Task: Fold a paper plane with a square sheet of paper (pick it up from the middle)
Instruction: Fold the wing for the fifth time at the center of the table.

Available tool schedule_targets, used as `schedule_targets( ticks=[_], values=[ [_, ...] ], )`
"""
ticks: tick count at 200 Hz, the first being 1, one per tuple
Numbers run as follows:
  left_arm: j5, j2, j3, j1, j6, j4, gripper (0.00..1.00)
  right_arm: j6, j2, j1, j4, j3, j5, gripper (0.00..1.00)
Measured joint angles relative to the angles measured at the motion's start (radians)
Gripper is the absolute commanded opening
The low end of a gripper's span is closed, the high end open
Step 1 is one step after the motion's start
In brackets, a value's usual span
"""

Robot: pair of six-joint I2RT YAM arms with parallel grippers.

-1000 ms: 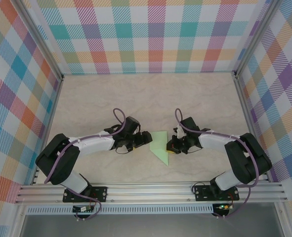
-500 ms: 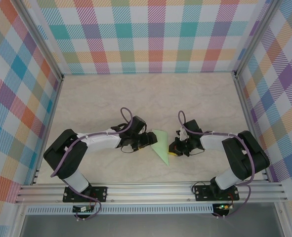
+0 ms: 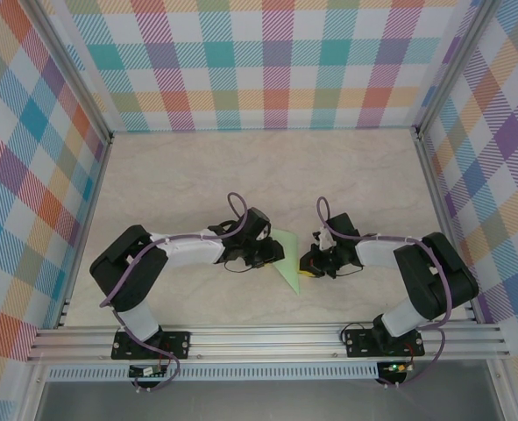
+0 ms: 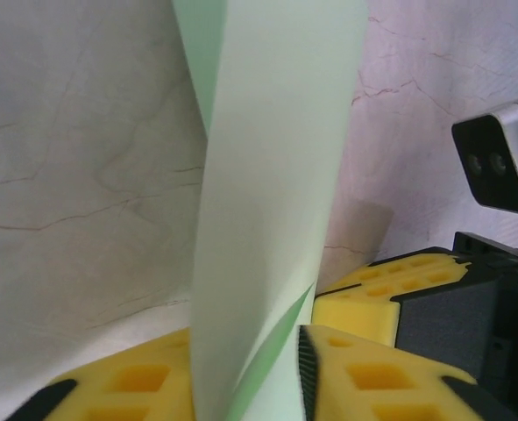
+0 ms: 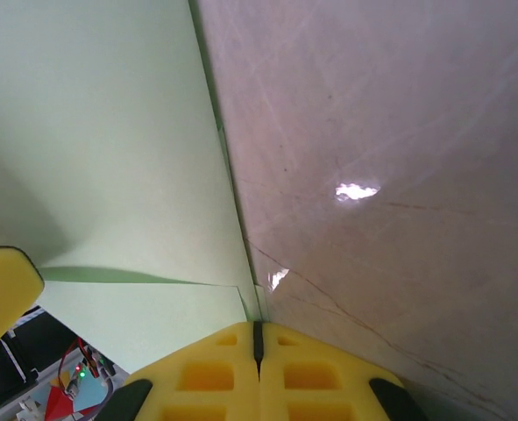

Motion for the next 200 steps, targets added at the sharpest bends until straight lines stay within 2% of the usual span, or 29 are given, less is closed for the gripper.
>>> schedule_targets(
  ticks=[18, 51, 74, 103, 121, 161, 200],
  values=[
    [-0.001, 0.0, 0.002, 0.0, -0.004, 0.0, 0.11, 0.0, -0.01, 0.0, 0.005, -0.005, 0.005, 0.09],
    [-0.005, 0.0, 0.01, 0.0, -0.019, 0.0, 0.0, -0.004, -0.091, 0.0, -0.026, -0.008, 0.055, 0.19],
    [-0.019, 0.0, 0.011, 0.0, -0.031, -0.003, 0.0, -0.026, -0.216, 0.0, -0.064, -0.008, 0.108, 0.28],
    [-0.046, 0.0, 0.023, 0.0, -0.048, -0.022, 0.0, -0.057, -0.367, 0.029, -0.086, -0.016, 0.207, 0.33],
    [-0.057, 0.0, 0.031, 0.0, -0.053, -0.03, 0.0, -0.092, -0.435, 0.113, -0.085, -0.039, 0.304, 0.4],
    [-0.066, 0.0, 0.046, 0.0, -0.072, -0.035, 0.0, -0.207, -0.472, 0.384, -0.034, -0.095, 0.542, 0.41],
    [-0.065, 0.0, 0.055, 0.0, -0.076, -0.035, 0.0, -0.336, -0.456, 0.539, 0.084, -0.162, 0.753, 0.41]
  ],
)
